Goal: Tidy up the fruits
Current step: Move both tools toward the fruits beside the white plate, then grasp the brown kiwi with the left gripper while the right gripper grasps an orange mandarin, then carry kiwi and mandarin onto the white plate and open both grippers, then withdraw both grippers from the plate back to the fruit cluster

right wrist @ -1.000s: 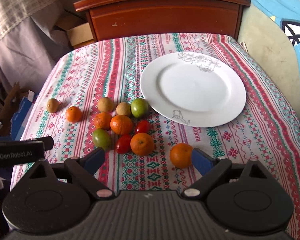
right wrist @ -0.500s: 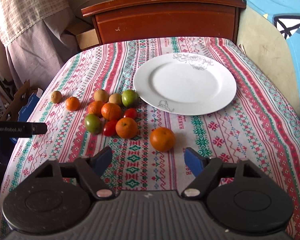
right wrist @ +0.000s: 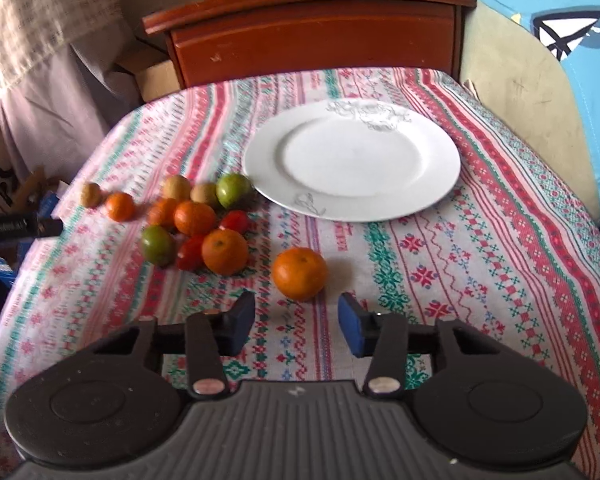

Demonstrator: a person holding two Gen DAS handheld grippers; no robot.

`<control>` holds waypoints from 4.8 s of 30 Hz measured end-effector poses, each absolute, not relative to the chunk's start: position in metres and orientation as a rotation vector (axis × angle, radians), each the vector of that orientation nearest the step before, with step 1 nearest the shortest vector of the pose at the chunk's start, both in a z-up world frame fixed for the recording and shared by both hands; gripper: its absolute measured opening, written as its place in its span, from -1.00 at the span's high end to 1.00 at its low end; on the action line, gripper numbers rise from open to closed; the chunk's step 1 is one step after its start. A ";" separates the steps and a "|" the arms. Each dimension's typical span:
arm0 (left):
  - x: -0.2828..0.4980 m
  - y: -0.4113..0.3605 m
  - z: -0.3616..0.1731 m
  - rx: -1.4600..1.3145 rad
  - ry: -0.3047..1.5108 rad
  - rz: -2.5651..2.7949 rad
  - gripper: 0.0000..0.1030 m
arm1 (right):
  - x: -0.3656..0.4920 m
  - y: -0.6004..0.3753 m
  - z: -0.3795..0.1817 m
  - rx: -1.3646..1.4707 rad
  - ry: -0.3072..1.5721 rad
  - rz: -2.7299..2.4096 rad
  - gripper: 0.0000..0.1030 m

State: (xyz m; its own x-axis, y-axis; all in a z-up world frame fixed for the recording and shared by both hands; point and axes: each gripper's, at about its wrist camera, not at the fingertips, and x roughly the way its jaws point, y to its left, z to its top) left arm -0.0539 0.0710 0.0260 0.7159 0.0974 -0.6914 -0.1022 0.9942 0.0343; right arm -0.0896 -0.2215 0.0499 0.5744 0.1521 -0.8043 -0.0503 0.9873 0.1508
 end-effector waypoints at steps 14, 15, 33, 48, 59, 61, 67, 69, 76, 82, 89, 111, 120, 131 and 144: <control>-0.023 0.064 0.011 0.019 0.676 0.082 -0.52 | -0.086 -0.215 0.045 0.093 0.915 0.119 0.13; -0.021 0.063 0.009 0.018 0.672 0.078 -0.52 | -0.085 -0.215 0.045 0.090 0.914 0.118 0.13; -0.003 0.055 -0.009 0.052 0.657 0.025 0.25 | -0.079 -0.214 0.044 0.092 0.914 0.107 0.20; -0.008 0.045 -0.004 0.064 0.655 -0.018 0.57 | -0.079 -0.216 0.044 0.115 0.910 0.116 0.38; -0.028 0.022 0.024 0.014 0.623 -0.120 0.57 | -0.072 -0.222 0.055 0.145 0.873 0.103 0.39; -0.031 0.013 0.030 0.003 0.622 -0.162 0.57 | -0.069 -0.226 0.059 0.152 0.853 0.088 0.39; -0.028 -0.021 0.039 -0.025 0.627 -0.271 0.57 | -0.056 -0.244 0.064 0.187 0.821 0.046 0.39; -0.026 -0.032 0.040 -0.030 0.634 -0.294 0.57 | -0.052 -0.248 0.063 0.202 0.825 0.036 0.39; -0.015 -0.062 0.038 -0.058 0.664 -0.384 0.56 | -0.040 -0.254 0.058 0.217 0.823 0.026 0.39; -0.004 -0.079 0.031 -0.076 0.695 -0.442 0.56 | -0.032 -0.259 0.050 0.230 0.839 0.012 0.39; 0.006 -0.094 0.025 -0.080 0.713 -0.492 0.53 | -0.028 -0.265 0.047 0.265 0.840 -0.004 0.34; -0.013 -0.062 0.055 -0.085 0.710 -0.384 0.05 | -0.037 -0.262 0.061 0.269 0.813 0.014 0.30; -0.027 -0.026 0.056 -0.137 0.759 -0.282 0.05 | -0.046 -0.251 0.063 0.237 0.815 0.068 0.30; -0.054 0.001 0.042 -0.136 0.788 -0.224 0.05 | -0.065 -0.233 0.066 0.221 0.844 0.211 0.30; -0.062 0.011 0.029 -0.104 0.806 -0.237 0.05 | -0.069 -0.205 0.052 0.146 0.893 0.311 0.29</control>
